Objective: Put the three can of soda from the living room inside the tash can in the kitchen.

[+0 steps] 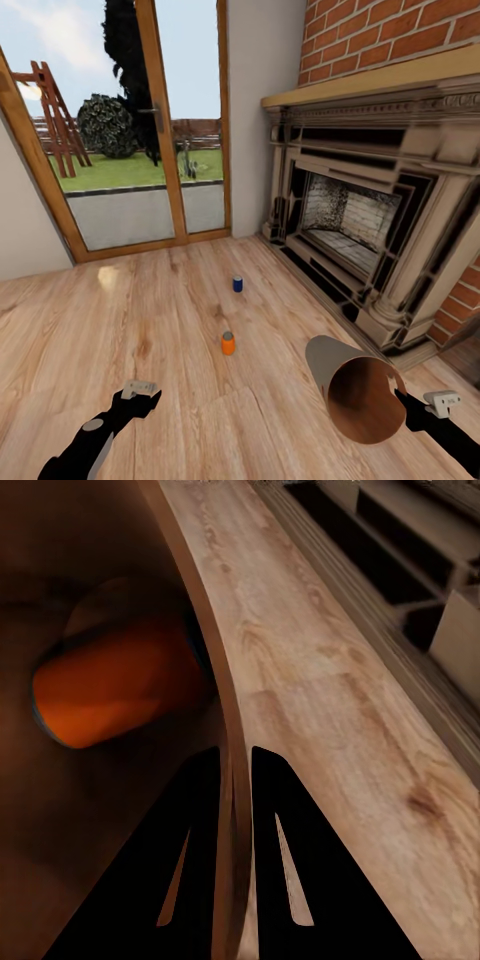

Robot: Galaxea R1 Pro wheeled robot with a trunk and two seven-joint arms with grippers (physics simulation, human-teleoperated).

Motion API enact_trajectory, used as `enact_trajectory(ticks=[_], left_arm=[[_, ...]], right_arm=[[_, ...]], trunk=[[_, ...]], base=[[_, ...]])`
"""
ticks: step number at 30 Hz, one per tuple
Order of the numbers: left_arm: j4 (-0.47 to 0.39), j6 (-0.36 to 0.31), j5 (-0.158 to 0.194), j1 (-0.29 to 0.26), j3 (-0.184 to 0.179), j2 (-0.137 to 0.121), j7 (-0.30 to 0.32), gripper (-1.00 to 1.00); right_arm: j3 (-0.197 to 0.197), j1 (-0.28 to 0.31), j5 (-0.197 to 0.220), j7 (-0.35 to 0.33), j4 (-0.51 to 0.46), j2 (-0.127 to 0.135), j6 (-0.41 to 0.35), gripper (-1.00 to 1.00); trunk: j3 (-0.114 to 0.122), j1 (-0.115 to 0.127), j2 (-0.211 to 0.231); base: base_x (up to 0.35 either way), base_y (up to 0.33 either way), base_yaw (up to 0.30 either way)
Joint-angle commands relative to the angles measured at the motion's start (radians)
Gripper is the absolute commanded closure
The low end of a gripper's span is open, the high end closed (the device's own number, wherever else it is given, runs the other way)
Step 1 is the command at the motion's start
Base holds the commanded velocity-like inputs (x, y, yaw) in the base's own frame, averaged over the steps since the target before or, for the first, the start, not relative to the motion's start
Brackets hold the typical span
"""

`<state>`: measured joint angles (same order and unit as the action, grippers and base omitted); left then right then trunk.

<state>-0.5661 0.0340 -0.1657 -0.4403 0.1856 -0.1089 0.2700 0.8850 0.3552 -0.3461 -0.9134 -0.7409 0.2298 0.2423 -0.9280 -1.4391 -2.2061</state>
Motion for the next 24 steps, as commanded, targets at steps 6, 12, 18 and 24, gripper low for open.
enact_trajectory(ticks=[6, 12, 18, 24], left_arm=[[0.0, 0.0, -0.001, 0.0, 0.0, 0.0, 0.0, -1.0], [0.0, 0.0, -0.001, 0.0, 0.0, 0.0, 0.001, -1.0], [0.0, 0.0, -0.002, 0.0, 0.0, 0.0, 0.001, -1.0], [0.0, 0.0, -0.003, 0.0, 0.0, 0.0, 0.0, -1.0]], right_arm=[[0.003, 0.001, 0.01, -0.008, -0.001, -0.007, -0.002, 1.0], [0.003, 0.001, 0.01, -0.008, -0.002, -0.007, -0.002, 1.0], [0.003, 0.001, 0.01, -0.008, 0.0, -0.01, -0.002, 1.0], [0.003, 0.001, 0.01, -0.008, -0.001, -0.012, -0.001, 1.0]], trunk=[[0.006, 0.0, 0.0], [0.013, 0.0, 0.0], [0.02, 0.0, 0.0], [0.028, 0.0, 0.0]], base=[[0.293, 0.198, -0.148], [0.293, 0.198, -0.176], [0.291, 0.191, -0.18], [0.278, 0.066, -0.18]])
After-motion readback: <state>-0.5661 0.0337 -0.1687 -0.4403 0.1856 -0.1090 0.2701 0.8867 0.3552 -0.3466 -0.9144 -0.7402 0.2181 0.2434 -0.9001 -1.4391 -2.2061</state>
